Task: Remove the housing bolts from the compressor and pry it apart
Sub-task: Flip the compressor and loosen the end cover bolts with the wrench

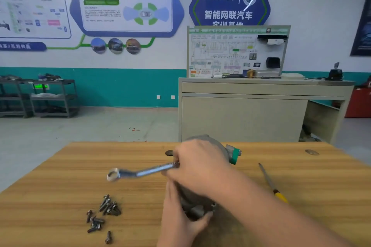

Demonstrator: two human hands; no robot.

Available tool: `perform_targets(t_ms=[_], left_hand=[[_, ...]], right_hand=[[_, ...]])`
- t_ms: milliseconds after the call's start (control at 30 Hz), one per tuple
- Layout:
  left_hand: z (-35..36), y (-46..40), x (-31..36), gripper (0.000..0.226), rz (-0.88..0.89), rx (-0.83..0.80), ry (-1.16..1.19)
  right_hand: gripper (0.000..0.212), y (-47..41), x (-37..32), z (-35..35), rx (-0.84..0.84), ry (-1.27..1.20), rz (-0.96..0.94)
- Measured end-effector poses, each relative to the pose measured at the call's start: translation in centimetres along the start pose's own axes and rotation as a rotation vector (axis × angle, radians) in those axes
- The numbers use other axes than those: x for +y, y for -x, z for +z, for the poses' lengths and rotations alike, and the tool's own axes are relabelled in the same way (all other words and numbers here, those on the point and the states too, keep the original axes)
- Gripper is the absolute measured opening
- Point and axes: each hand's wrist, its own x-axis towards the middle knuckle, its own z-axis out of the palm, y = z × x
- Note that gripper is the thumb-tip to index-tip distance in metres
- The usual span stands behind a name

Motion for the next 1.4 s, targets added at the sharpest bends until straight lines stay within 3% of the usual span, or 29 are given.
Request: perform_targets(t_ms=[100,167,200,267,333,433,567,800,900,1000,1067,1133,1233,1333,1400], left_hand=[[-0.7,0.0,0.9,0.105,0.026,0.171,0.088],[-1.6,-1.5,2.1,0.074,0.220,0.332,-0.018],[-2.1,-2.4,3.2,0.065,0.329,0.303,-0.062],[-3.6,-3.9,6.3,0.050,0.467,-0.011,-0.236],[-4.3,-5.0,7.9,0.061,0.559,-0.221,-0.490],[-4.4,-5.7,9.0,0.062,0.646,-0.226,-0.554],[-3.7,-5.9,9.4,0.034,0.480,-0.172,-0.284],[-2.9,-5.9,10.9,0.023,0.316,-0.124,-0.268],[-2.4,-5.4,11.2,0.012,0.320,-0.021,-0.272],[-2.5,-4.7,11.0,0.026,0.251,0.017,-0.300],[-2.8,-4.4,11.0,0.025,0.193,-0.004,-0.322],[-2.9,-4.2,10.9,0.023,0.163,-0.008,-0.336],[-2.9,-3.9,10.5,0.022,0.161,0.021,-0.367],[-2.9,-3.8,10.3,0.021,0.173,0.039,-0.369],[-3.0,-3.9,10.3,0.021,0.166,0.029,-0.357]], right_hand=[[0.030,3.2,0.4,1.3,0.168,-0.054,-0.037],[0.032,4.7,1.2,2.3,0.313,-0.083,-0.053],[0.033,5.3,1.6,2.8,0.412,-0.116,-0.075],[0.038,6.3,2.3,3.9,0.554,-0.188,-0.110],[0.041,6.8,2.8,4.7,0.627,-0.248,-0.111],[0.039,7.0,3.9,5.3,0.656,-0.336,-0.111],[0.038,7.2,5.1,5.5,0.640,-0.453,-0.127],[0.043,7.8,5.6,5.7,0.702,-0.636,-0.175],[0.055,7.9,6.0,5.2,0.706,-0.981,-0.128],[0.059,8.1,8.6,6.5,0.876,-0.766,0.009],[0.050,8.4,12.2,7.8,0.760,-0.733,0.148],[0.032,8.7,16.0,9.8,0.430,-0.615,0.250],[0.023,9.1,19.9,13.0,-0.059,-0.287,0.295],[0.017,9.3,21.3,15.2,-0.179,-0.136,0.334],[0.032,9.4,22.0,15.8,-0.250,-0.069,0.433]])
